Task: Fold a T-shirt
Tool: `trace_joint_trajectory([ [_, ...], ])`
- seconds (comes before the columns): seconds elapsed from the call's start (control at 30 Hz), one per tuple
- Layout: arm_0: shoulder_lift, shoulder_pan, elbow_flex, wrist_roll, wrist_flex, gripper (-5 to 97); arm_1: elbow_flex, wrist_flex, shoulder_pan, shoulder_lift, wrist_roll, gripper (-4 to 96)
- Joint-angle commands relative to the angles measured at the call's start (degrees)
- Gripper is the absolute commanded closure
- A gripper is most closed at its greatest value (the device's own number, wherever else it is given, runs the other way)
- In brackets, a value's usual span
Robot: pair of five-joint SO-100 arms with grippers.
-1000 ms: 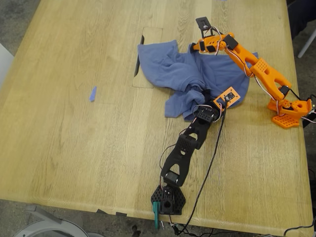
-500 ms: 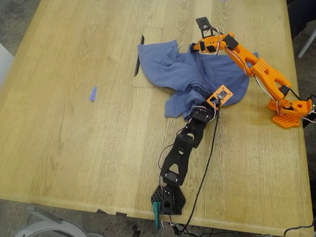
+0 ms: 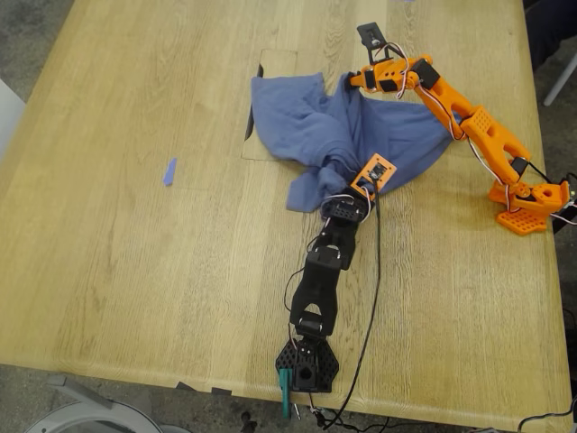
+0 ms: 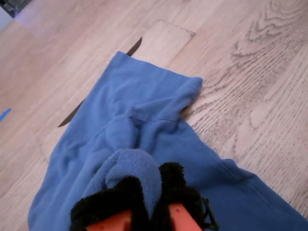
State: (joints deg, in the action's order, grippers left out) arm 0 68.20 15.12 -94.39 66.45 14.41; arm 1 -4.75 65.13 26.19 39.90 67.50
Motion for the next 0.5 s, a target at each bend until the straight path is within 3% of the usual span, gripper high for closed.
trace_joint_trajectory([
  [0.0,11.8,-1.7,0.9,1.0,-1.2,92,-3.3,0.2,-1.6,8.3,0.6,91.4],
  [0.47,40.3,-5.1,-3.9,3.6,-2.7,92,-3.3,-5.5,-6.2,20.0,1.9,91.4],
])
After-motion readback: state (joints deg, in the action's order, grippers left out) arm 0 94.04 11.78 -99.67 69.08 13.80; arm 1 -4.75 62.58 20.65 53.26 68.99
